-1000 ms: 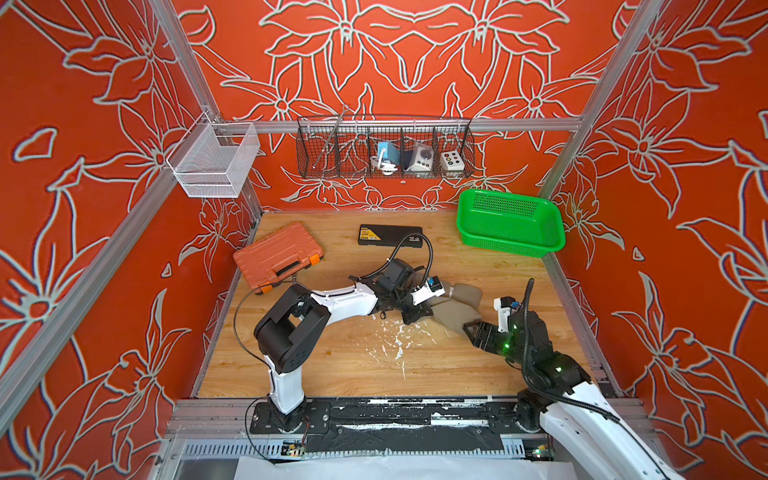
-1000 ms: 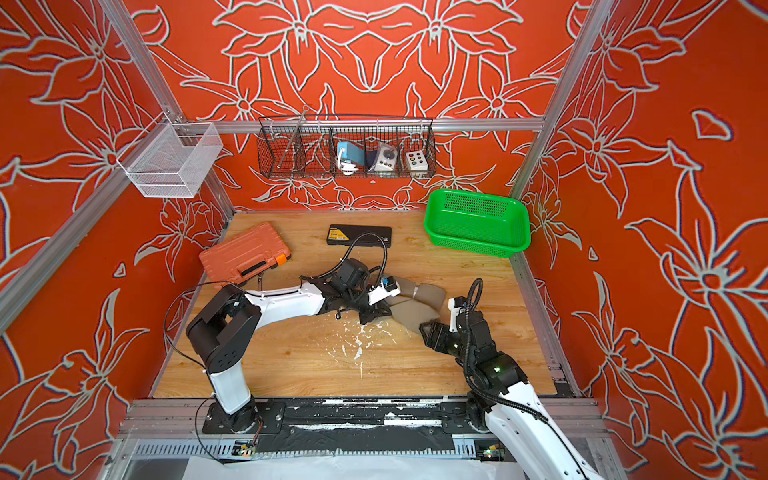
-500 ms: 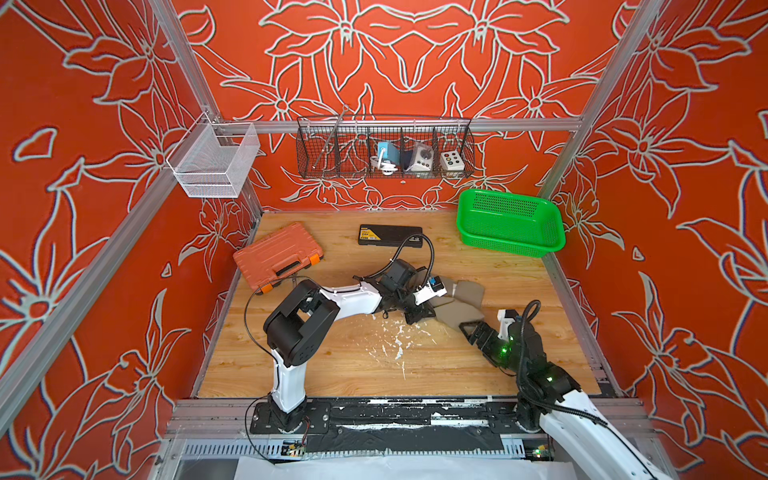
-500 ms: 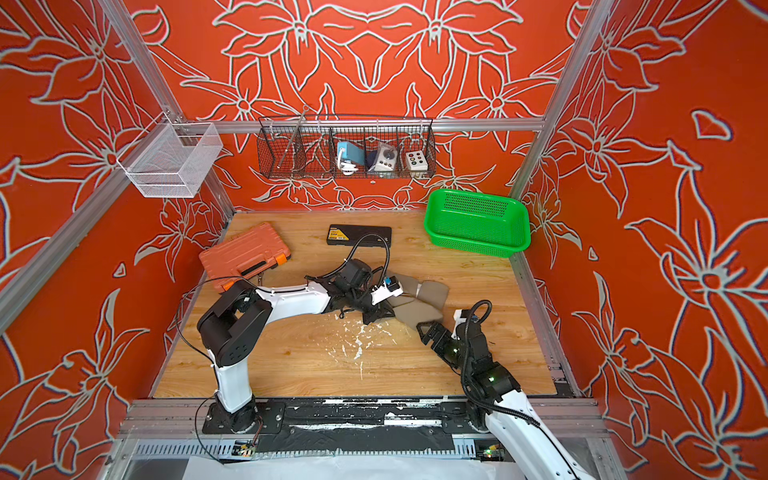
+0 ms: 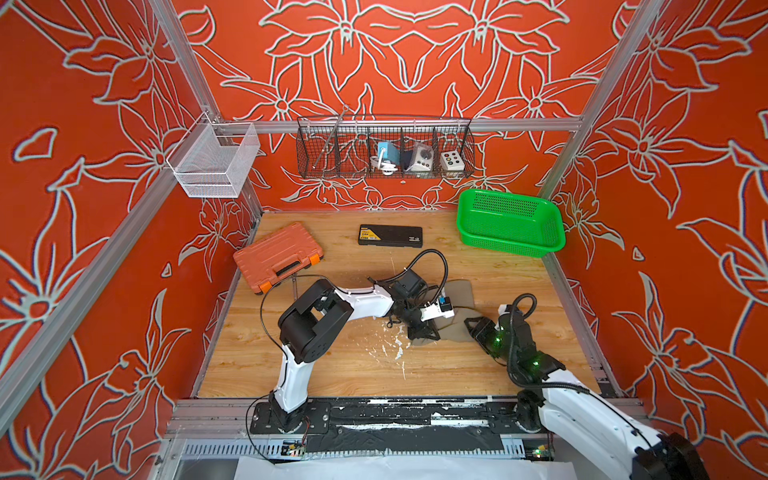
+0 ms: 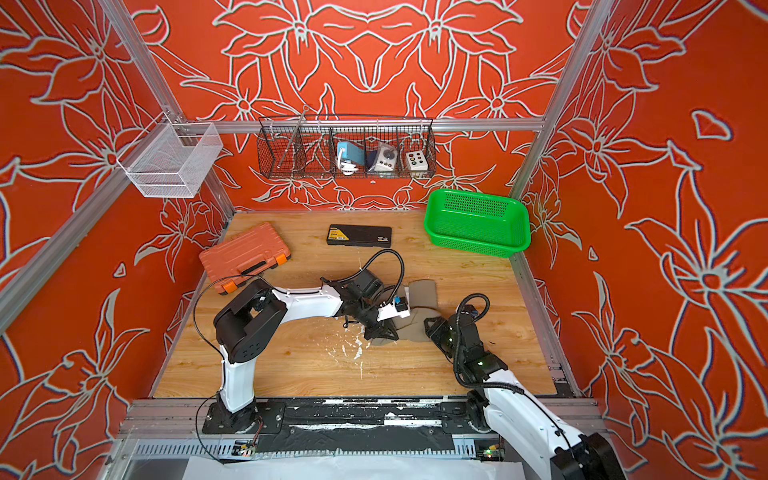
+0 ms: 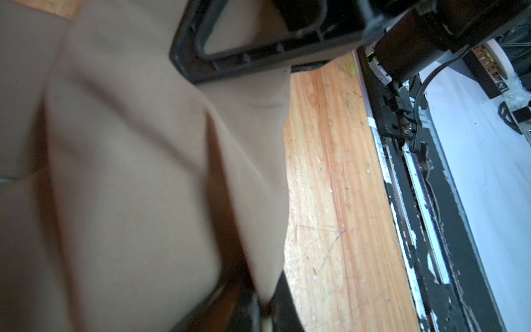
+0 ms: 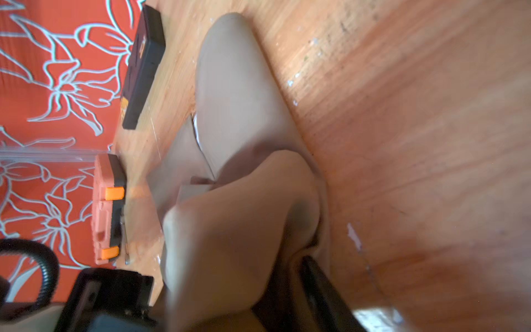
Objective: Roll up the skirts
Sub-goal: Roll the skirt at the center of the board.
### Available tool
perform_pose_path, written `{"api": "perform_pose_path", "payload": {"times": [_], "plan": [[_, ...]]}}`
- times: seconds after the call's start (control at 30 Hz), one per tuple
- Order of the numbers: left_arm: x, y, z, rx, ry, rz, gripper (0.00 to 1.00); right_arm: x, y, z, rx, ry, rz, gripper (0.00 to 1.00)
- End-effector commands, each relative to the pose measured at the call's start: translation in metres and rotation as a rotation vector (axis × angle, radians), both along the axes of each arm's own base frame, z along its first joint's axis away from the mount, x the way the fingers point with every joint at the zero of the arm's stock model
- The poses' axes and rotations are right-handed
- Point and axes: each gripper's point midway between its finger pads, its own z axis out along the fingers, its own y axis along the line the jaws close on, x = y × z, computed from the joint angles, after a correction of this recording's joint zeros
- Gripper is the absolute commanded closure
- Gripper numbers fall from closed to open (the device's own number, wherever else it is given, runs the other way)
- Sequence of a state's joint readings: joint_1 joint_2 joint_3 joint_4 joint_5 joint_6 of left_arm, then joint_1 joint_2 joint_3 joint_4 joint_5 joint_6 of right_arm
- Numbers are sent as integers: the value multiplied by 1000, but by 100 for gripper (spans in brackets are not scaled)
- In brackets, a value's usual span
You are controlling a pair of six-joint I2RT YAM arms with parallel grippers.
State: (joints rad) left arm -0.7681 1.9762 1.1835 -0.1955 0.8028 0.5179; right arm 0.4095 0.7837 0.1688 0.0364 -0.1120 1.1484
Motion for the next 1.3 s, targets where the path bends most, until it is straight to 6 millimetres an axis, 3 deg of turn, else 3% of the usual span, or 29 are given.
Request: {"api": "perform_pose_path", "payload": {"times": [0.0,0.03,0.13,0.27,0.3,0.43,0.47,0.57,0.7,0.87,1.03,1.27], "plan": [[-19,2,4,-21,47,-64,100,22,5,36,-75,-75,40,89],[-18,2,4,-18,46,-64,100,24,6,41,-117,-72,70,100],[-14,3,3,-19,60,-50,100,33,15,53,-243,-50,208,100],[-5,4,14,-51,49,-13,97,43,29,47,-335,33,355,100],[-2,4,18,-57,28,-1,85,46,32,44,-331,45,371,100],[9,11,43,-98,-190,88,10,55,40,31,-288,88,384,100],[10,15,50,-113,-266,111,1,56,41,30,-282,92,389,100],[8,26,70,-172,-523,167,1,60,42,34,-255,86,383,100],[-16,30,92,-290,-793,163,1,65,43,41,-198,75,375,100],[-22,35,58,-204,-891,145,1,68,45,47,-129,68,377,100],[-6,43,40,-130,-988,182,1,66,48,51,-61,63,391,100],[7,33,9,-65,-979,135,2,62,54,52,4,67,413,100]]}}
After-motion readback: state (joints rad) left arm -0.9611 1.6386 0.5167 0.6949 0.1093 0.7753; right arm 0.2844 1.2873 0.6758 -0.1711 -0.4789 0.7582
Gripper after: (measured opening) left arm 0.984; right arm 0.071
